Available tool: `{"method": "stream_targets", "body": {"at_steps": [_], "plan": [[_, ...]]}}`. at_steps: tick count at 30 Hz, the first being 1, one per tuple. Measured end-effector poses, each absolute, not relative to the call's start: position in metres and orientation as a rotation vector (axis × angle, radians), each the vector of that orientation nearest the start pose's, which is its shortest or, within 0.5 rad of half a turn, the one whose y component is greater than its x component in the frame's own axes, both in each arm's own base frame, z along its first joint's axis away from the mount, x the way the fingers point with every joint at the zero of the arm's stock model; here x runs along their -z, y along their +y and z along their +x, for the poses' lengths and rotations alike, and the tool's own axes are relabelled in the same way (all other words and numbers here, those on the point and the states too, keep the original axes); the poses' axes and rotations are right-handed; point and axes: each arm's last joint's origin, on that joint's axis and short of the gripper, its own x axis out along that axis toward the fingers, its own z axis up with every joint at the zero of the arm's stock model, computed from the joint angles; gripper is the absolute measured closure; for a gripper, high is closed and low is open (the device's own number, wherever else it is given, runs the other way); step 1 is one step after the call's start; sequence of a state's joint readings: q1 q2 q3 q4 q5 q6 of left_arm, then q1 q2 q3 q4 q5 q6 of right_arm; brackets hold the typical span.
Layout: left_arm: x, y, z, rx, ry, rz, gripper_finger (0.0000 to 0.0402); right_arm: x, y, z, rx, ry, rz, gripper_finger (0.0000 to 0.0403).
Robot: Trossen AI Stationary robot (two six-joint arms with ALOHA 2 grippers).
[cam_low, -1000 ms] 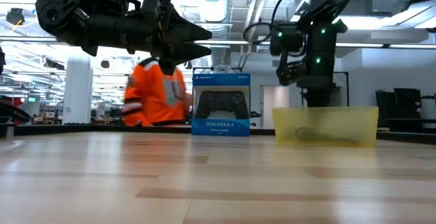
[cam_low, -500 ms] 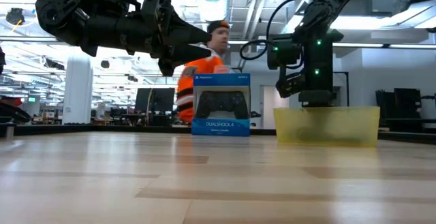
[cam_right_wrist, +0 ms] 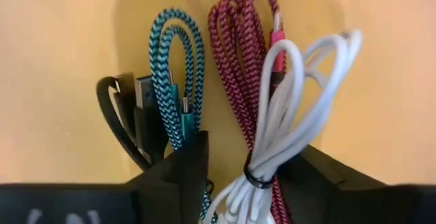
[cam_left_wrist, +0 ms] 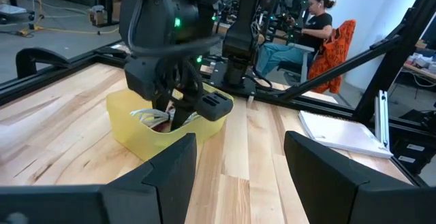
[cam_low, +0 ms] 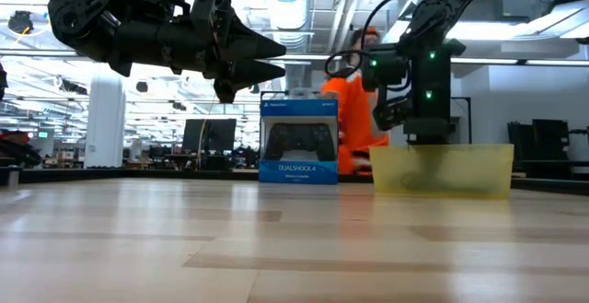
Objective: Pick and place USB-C Cables
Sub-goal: Put the white charger cable into the yellow bin, then return to Home Position
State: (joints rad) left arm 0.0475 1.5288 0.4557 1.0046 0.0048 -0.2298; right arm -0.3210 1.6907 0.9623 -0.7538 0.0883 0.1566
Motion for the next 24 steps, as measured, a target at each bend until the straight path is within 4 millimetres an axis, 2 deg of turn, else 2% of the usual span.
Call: {"method": "stream_targets", "body": {"at_steps": [4, 11, 17, 21, 24], "plan": [[-0.174, 0.013, 0.275, -0.05, 0.063, -0.232, 0.0191, -0.169, -0.09, 0.263, 0.444, 1.389, 0.308, 0.0183], [-0.181, 0.013, 0.272, 0.009, 0.044, -0.262, 0.0191, -0.223, -0.083, 0.243, 0.453, 1.183, 0.301, 0.0174], [-0.221, 0.019, 0.253, 0.082, -0.058, -0.282, 0.0191, -0.283, -0.07, 0.203, 0.454, 0.912, 0.284, 0.0179], [-0.247, 0.021, 0.229, 0.069, -0.089, -0.249, 0.0191, -0.318, -0.057, 0.166, 0.448, 0.708, 0.267, 0.0179], [-0.262, 0.02, 0.209, 0.07, -0.091, -0.203, 0.0191, -0.337, -0.047, 0.136, 0.449, 0.567, 0.279, 0.0179]]}}
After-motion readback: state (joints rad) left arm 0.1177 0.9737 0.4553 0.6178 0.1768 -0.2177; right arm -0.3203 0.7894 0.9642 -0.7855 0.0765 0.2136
